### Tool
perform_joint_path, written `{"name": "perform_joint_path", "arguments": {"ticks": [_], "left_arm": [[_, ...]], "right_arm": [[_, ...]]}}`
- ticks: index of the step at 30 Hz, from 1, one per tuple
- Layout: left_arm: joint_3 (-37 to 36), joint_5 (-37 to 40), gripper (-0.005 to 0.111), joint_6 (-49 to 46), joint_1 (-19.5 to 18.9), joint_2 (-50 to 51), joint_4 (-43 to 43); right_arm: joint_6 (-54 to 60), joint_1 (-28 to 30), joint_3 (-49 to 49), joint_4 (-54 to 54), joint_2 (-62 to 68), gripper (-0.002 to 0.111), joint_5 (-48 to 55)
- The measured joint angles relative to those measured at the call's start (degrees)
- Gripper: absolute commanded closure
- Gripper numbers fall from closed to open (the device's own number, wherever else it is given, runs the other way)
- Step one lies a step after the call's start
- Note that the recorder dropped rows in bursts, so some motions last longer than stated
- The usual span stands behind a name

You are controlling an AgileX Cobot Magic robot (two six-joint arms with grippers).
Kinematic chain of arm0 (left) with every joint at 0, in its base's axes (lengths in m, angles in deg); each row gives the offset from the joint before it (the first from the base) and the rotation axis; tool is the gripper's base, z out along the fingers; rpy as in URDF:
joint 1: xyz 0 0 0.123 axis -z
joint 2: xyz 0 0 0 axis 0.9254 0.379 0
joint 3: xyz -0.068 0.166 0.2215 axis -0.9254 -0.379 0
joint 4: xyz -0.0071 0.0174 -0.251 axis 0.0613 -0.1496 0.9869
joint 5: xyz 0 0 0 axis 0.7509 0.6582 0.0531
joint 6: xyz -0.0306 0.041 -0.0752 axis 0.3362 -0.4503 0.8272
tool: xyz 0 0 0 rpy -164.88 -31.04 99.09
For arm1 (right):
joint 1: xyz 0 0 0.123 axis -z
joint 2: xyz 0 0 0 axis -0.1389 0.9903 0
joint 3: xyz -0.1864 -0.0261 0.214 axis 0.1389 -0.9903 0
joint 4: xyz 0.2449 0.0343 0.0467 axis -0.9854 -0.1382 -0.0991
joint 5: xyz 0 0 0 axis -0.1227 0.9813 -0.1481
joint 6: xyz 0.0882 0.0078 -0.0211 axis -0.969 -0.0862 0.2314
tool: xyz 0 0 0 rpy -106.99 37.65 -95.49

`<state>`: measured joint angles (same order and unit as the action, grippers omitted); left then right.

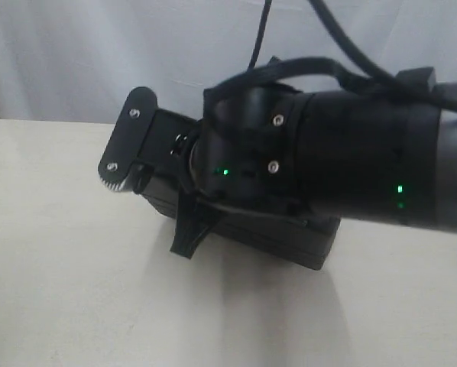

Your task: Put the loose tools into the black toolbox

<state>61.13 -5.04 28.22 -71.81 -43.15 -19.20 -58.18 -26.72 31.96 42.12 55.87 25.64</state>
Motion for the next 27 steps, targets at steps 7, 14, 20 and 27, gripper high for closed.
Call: {"name": "perform_joint_path", "arguments": {"ticks": [7, 14, 20, 27], "left_arm": [[0.00, 0.00, 0.107, 0.00, 0.00, 0.00, 0.00], [0.00, 0.00, 0.107, 0.00, 0.00, 0.00, 0.00], [0.00, 0.00, 0.107, 0.00, 0.00, 0.00, 0.00], [0.00, 0.00, 0.107, 0.00, 0.00, 0.00, 0.00]], "right_arm": [[3.81, 9.96, 1.89, -5.97, 0.00, 0.109, -5.15], [4.75, 22.89, 2.37, -10.03, 0.90, 0.109, -9.16], [12.74, 25.91, 2.83, -20.63, 1.29, 0.109, -7.31], [14.16, 18.09, 3.63, -24.71, 1.55, 0.109, -6.16]]}}
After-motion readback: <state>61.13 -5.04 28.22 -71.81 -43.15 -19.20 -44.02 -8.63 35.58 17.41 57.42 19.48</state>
